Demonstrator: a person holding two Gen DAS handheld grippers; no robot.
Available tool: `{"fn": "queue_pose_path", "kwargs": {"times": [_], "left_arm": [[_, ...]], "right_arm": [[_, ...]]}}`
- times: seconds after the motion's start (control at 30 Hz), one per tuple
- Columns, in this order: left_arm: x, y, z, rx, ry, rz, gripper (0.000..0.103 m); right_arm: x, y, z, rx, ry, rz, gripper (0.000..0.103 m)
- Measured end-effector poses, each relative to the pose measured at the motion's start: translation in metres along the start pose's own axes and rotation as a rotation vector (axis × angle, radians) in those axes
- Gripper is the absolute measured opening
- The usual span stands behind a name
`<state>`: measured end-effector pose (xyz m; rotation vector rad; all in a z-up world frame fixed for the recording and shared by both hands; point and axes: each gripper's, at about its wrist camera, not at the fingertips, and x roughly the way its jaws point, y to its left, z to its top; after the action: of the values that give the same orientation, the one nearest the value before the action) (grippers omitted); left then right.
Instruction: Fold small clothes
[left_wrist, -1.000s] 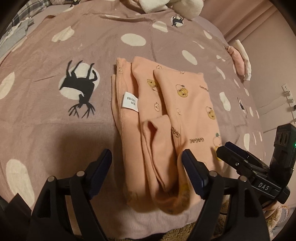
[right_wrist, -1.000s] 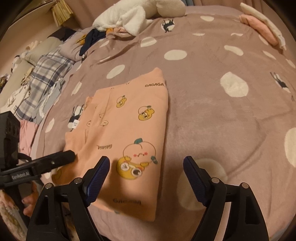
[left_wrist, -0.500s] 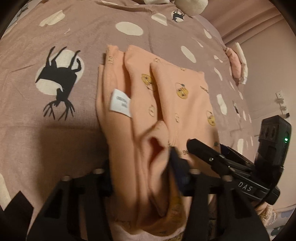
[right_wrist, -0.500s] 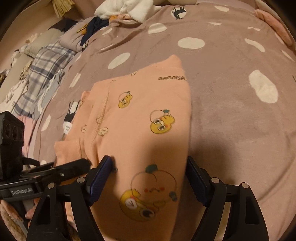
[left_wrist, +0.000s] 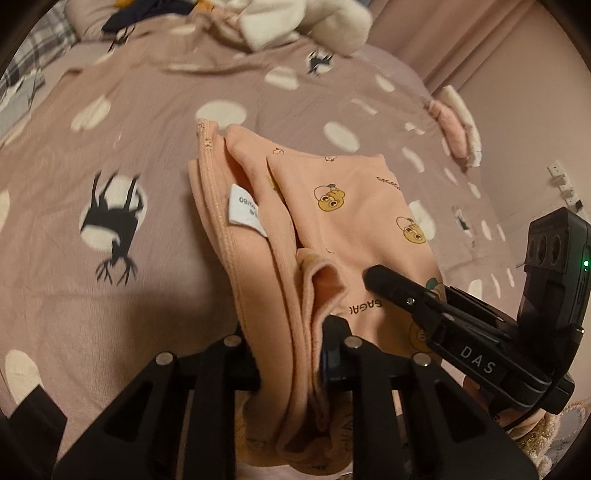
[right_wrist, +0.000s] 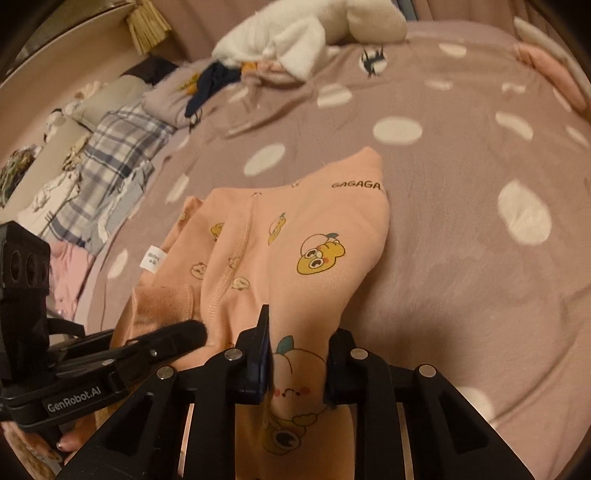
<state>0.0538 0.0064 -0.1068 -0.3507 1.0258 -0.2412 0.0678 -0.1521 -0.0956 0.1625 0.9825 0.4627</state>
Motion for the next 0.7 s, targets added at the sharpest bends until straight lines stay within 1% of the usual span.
{"fn": "queue_pose_path", "kwargs": {"times": [0.2,0.37,0.57,0.7], "left_arm": [[-0.004,-0.022,0.015,0.025,-0.049,-0.029,0.020],[0.004,-0.039,0.026,0.049,-0.065,-0.025,0.020],[0.026,-0.054,0.035,0.071,-0.063,-0.007,0.020],[0.044,-0.058,0.039,0.072,-0.043,0.015,0.020]], "right_arm": [[-0.024,-0.009,0.017,-0.014,-0.068,-0.011,0.024],[-0.029,-0.015,0.024,-0.022,-0.097,-0.050,0.024],[-0.027,-0.037,0.029,0.022,-0.102,-0.076,0.024],[-0.015,-0.053,0.031,0.056,-0.079,-0.090,0.024]]}}
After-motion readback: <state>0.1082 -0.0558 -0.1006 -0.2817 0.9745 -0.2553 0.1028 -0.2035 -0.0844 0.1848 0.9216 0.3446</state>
